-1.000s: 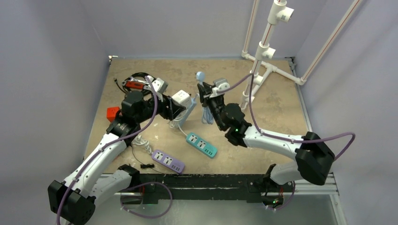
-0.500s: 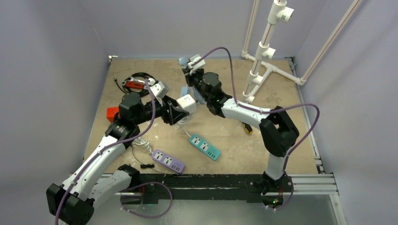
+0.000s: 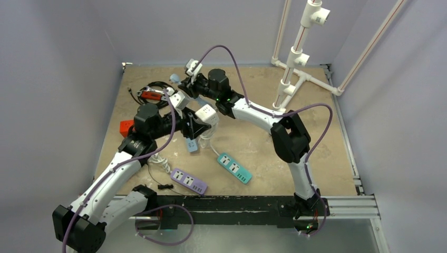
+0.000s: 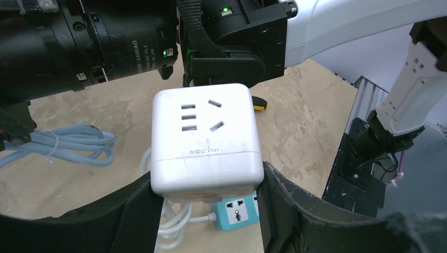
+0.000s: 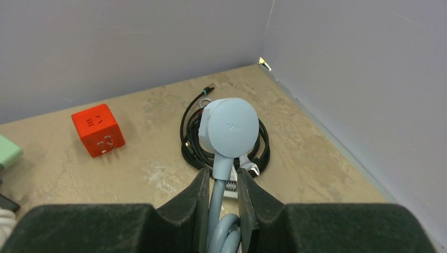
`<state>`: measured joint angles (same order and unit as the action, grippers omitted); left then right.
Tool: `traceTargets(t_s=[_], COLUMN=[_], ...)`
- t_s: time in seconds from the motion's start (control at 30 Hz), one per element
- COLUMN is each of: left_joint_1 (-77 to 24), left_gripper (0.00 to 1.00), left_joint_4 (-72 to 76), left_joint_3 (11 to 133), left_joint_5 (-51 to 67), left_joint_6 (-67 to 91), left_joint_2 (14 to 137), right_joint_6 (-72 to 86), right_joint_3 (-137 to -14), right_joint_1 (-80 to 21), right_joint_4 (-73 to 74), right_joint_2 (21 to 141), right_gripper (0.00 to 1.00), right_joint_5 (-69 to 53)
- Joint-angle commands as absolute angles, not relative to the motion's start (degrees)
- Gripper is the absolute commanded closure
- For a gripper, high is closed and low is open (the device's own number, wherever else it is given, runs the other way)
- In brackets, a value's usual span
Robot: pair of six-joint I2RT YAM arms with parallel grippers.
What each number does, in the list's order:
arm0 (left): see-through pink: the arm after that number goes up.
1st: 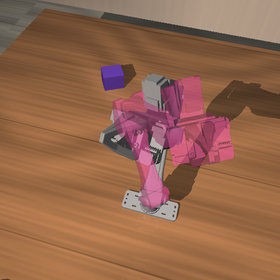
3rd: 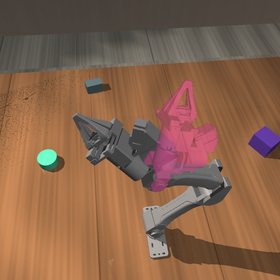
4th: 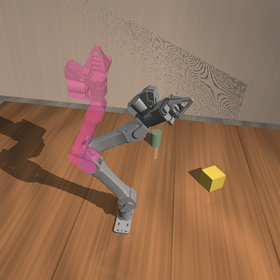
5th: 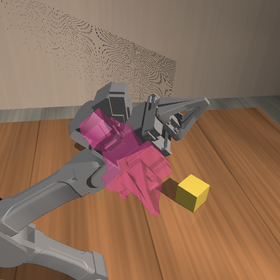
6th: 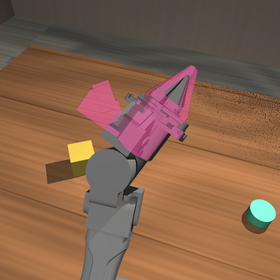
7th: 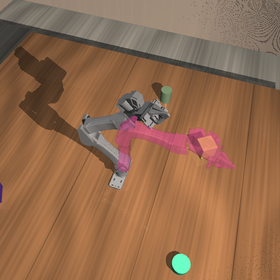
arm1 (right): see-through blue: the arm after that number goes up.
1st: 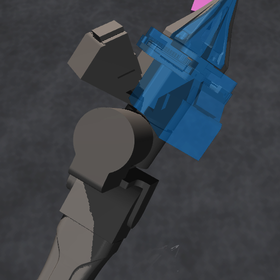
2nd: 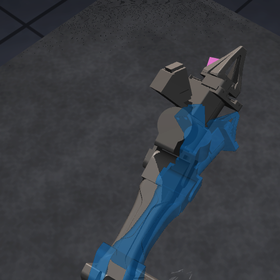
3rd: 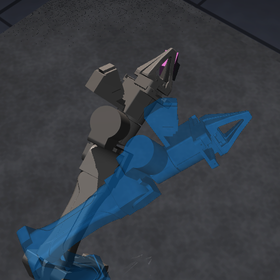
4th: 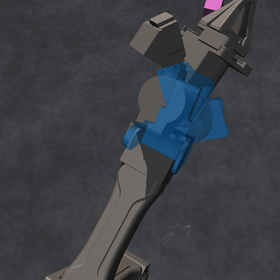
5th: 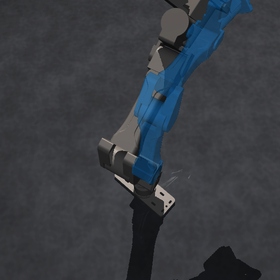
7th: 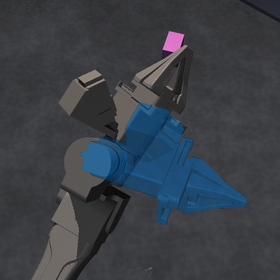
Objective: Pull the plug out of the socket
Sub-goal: Place the socket at the center of the board.
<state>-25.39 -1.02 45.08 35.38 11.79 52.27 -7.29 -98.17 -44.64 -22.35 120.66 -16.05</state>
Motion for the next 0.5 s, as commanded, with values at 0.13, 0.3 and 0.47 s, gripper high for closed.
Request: traceTargets(t_s=[0.13,0.3,0.47], left_joint_1=[-28.6,-28.6,-28.7], left_gripper=[1.0,1.0,1.0], left_joint_4=[6.2,3.5,3.9], left_joint_3=[45.9,46.6,46.4], left_joint_5=[42.4,35.2,35.2], left_joint_6=[9.8,8.8,9.2], left_joint_2=[53.5,53.6,53.5], right_joint_6=[-4.7,-2.2,-1.8], right_joint_3=[-103.9,-100.1,-98.4], right_joint_1=[-47.8,-47.0,-46.0], right_joint_4=[-25.1,-28.8,-28.8], right_joint_2=[125.5,124.1,123.2], right_gripper=[0.65,0.6,0.57], right_joint_5=[-13.2,5.1,13.7])
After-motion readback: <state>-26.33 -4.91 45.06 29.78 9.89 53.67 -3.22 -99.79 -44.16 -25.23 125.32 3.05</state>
